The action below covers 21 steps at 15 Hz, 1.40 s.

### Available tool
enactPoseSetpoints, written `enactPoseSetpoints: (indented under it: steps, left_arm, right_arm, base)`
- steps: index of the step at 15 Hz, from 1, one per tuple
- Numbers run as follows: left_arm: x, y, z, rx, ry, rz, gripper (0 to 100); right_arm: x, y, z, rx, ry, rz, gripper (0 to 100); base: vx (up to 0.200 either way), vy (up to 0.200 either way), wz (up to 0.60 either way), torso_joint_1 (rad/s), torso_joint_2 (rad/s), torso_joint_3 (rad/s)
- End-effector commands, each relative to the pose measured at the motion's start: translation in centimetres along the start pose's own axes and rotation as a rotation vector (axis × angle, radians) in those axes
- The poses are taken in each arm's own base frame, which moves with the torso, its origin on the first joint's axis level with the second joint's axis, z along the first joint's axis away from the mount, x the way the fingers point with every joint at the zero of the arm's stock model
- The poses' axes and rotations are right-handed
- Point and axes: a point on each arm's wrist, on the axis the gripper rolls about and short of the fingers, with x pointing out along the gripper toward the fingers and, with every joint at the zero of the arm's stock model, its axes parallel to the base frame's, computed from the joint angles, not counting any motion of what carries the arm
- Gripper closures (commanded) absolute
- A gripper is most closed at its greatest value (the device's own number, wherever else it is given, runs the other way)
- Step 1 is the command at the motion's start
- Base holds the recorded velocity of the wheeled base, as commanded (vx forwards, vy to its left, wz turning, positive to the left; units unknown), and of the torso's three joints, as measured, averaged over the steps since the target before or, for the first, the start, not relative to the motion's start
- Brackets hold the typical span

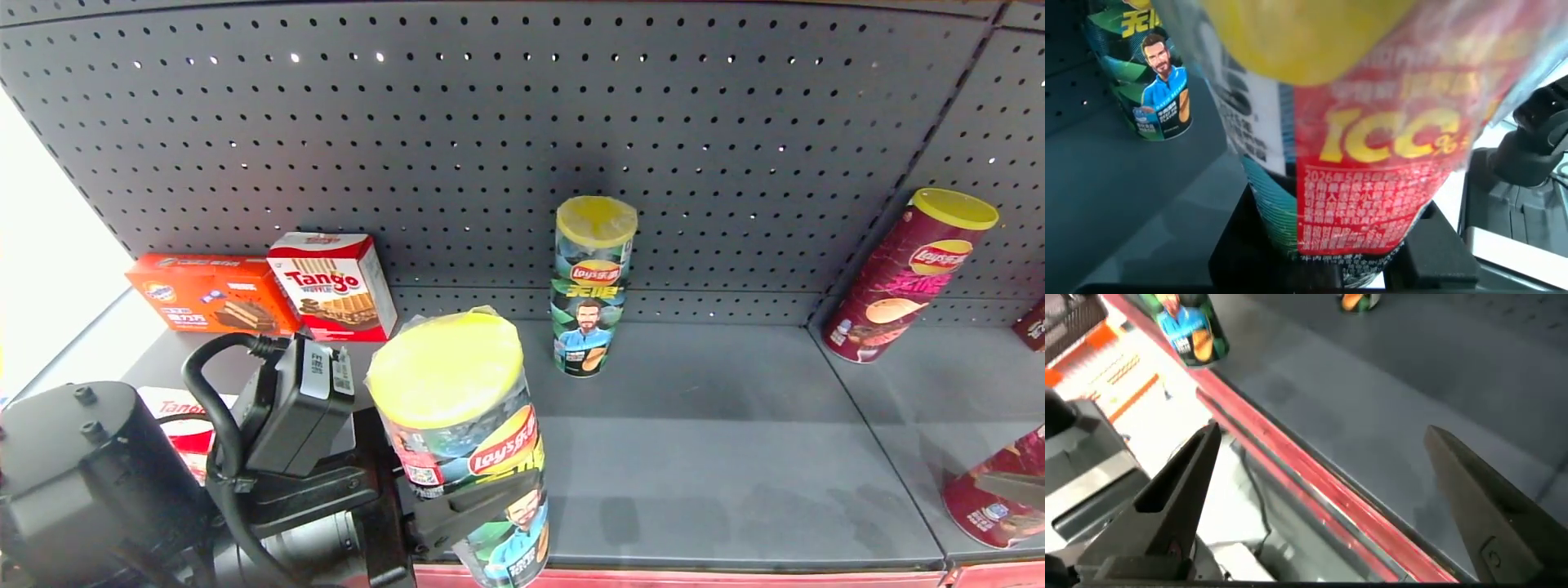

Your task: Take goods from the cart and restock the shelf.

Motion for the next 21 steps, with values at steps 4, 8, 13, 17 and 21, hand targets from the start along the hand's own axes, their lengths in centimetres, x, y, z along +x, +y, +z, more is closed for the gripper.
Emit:
enactPoseSetpoints:
  steps: [4, 8, 13, 17, 21]
  left_arm:
    - [-0.2, 0.4, 0.0, 0.001, 0.000, 0.022, 100]
    - [-0.3, 0.6, 0.0, 0.000, 0.002, 0.031, 100]
    - [-0.3, 0.6, 0.0, -0.001, 0.002, 0.031, 100]
    - [-0.4, 0.5, -0.1, -0.004, 0.003, 0.032, 100]
    - [-0.6, 0.4, 0.2, 0.001, -0.007, 0.031, 100]
  right_arm:
    - [4.5, -0.4, 1.9, -0.006, 0.098, 0.039, 0]
    - [7.4, -0.2, 3.3, -0.021, 0.139, 0.056, 0]
    - [12.2, -0.4, 5.0, -0.040, 0.126, 0.045, 0]
    - [16.3, -1.5, 4.9, -0.048, 0.103, 0.030, 0]
    - [19.2, -3.4, 6.8, -0.055, 0.007, 0.037, 0]
  base:
    - [0.000, 0.000, 0.00, 0.000, 0.00, 0.000]
    - [0.000, 0.000, 0.00, 0.000, 0.00, 0.000]
    - [0.000, 0.000, 0.00, 0.000, 0.00, 0.000]
    - [0.000, 0.000, 0.00, 0.000, 0.00, 0.000]
    - [0.000, 0.000, 0.00, 0.000, 0.00, 0.000]
